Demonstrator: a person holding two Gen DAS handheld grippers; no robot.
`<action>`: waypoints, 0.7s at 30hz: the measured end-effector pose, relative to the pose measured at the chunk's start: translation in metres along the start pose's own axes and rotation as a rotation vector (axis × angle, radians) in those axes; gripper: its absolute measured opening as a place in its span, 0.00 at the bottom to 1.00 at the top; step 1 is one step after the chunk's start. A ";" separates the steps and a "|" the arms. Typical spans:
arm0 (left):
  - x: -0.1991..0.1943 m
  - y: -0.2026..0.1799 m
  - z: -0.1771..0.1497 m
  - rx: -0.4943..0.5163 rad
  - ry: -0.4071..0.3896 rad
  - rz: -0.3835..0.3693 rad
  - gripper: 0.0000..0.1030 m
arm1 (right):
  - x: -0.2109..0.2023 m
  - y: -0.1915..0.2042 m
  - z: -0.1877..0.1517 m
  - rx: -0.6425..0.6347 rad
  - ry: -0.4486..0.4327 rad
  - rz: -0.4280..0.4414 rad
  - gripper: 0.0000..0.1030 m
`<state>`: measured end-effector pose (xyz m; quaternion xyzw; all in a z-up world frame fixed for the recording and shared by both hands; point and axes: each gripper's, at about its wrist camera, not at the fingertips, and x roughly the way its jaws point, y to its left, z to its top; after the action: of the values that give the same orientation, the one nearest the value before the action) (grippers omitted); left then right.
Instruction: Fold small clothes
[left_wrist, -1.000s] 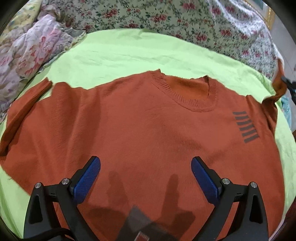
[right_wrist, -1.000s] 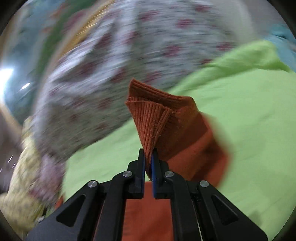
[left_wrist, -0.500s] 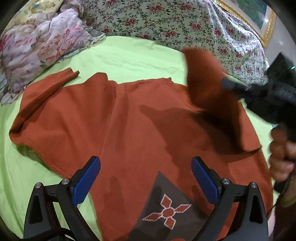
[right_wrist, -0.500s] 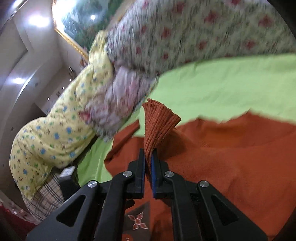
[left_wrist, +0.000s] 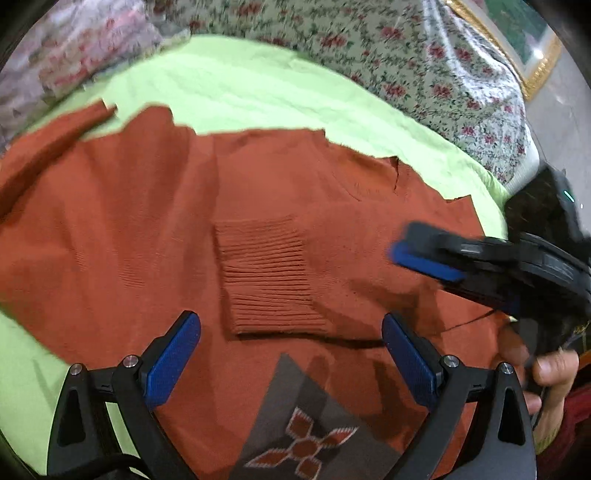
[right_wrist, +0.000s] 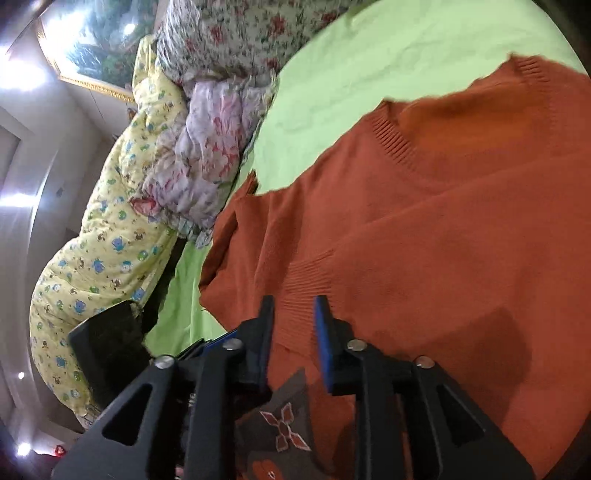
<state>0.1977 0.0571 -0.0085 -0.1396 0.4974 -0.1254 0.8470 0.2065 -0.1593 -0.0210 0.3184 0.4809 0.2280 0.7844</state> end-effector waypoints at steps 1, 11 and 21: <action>0.007 0.001 0.001 -0.017 0.015 -0.006 0.96 | -0.011 -0.002 -0.002 0.002 -0.027 -0.003 0.35; 0.039 -0.020 0.023 0.039 -0.022 0.098 0.07 | -0.123 -0.030 -0.039 0.072 -0.289 -0.127 0.36; -0.010 0.035 0.014 -0.060 -0.135 0.150 0.03 | -0.196 -0.058 -0.056 0.111 -0.462 -0.286 0.43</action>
<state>0.2082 0.0949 -0.0066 -0.1355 0.4517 -0.0366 0.8810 0.0741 -0.3139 0.0385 0.3335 0.3411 0.0095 0.8788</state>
